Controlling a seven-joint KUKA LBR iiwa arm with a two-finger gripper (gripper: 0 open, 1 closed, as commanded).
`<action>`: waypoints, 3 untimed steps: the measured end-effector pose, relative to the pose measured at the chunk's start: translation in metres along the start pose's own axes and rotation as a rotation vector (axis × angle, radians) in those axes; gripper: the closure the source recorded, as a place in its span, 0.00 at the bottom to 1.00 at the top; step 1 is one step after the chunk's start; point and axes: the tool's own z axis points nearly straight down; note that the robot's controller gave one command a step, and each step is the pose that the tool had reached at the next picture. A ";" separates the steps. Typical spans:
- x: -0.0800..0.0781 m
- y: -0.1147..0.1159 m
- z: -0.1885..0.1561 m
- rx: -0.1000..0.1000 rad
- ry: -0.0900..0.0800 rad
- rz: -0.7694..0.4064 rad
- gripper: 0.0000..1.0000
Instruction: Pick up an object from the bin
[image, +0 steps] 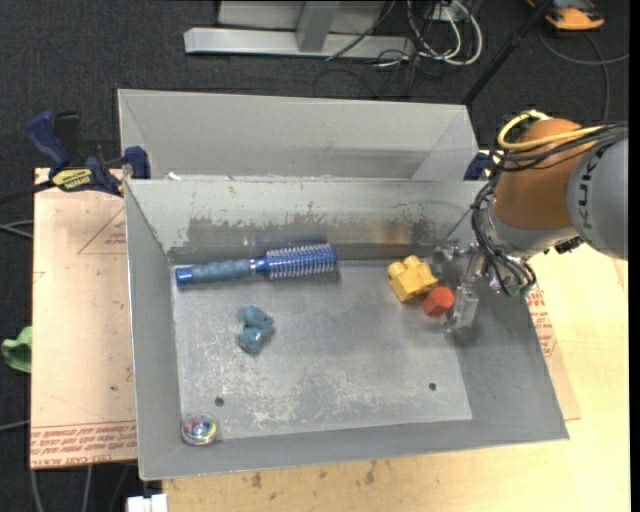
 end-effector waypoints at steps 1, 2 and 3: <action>-0.016 0.008 0.009 -0.001 -0.008 -0.205 0.00; -0.015 0.008 0.011 -0.003 -0.003 -0.204 1.00; -0.008 0.039 -0.186 -0.001 -0.009 -0.372 1.00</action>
Offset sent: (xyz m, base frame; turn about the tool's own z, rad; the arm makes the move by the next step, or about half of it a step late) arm 0.0125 0.0080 -0.0127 -0.2078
